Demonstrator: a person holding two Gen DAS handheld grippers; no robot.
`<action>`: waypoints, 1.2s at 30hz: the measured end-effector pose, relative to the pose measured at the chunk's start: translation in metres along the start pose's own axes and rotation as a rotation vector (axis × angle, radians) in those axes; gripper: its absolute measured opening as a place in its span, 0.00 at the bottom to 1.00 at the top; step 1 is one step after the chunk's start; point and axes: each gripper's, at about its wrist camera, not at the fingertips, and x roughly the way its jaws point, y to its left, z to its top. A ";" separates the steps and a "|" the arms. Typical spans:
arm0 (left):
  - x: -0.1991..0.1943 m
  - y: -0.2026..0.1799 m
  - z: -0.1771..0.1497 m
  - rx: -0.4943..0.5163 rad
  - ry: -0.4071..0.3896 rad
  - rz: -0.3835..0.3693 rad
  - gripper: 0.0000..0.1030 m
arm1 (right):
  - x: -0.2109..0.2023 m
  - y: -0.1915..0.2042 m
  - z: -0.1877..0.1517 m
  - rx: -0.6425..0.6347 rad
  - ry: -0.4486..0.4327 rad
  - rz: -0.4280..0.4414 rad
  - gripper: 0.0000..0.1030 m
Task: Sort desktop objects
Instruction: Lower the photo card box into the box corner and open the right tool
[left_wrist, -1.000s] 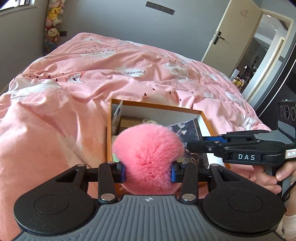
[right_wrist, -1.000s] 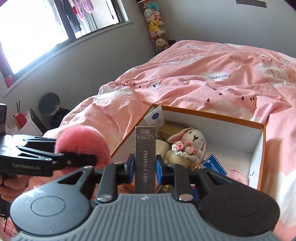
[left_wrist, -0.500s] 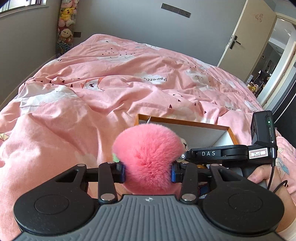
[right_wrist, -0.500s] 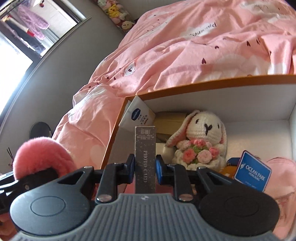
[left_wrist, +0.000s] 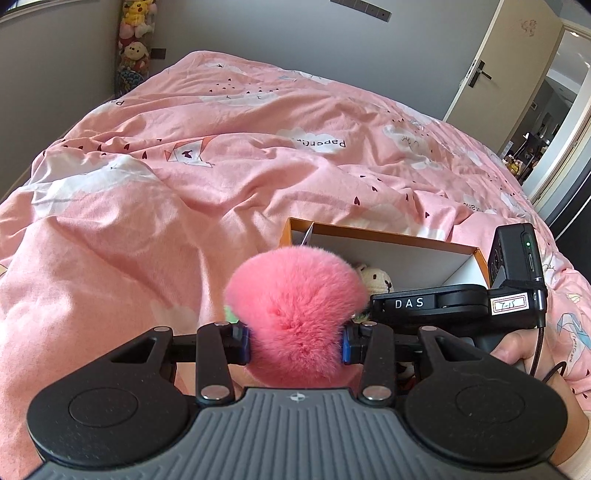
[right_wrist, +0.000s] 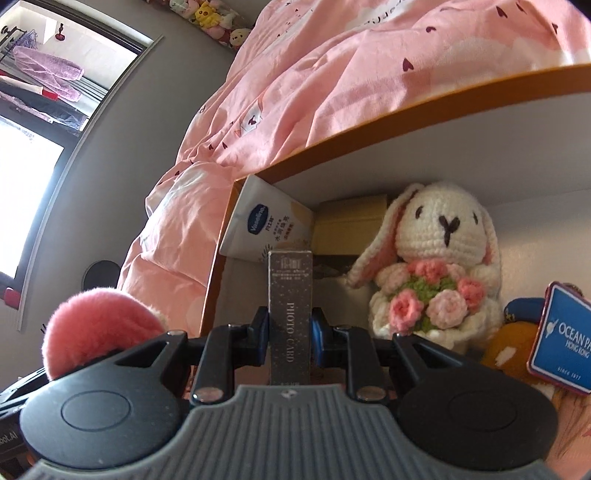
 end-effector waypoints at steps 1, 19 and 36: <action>0.000 0.000 0.000 0.000 0.001 0.001 0.46 | -0.001 0.001 0.001 -0.009 0.016 0.004 0.24; 0.001 -0.004 0.003 0.009 0.001 0.005 0.46 | 0.005 0.000 0.014 -0.033 0.128 -0.005 0.30; -0.003 -0.015 0.003 0.040 -0.001 -0.003 0.46 | 0.001 0.007 0.002 -0.163 0.070 -0.115 0.25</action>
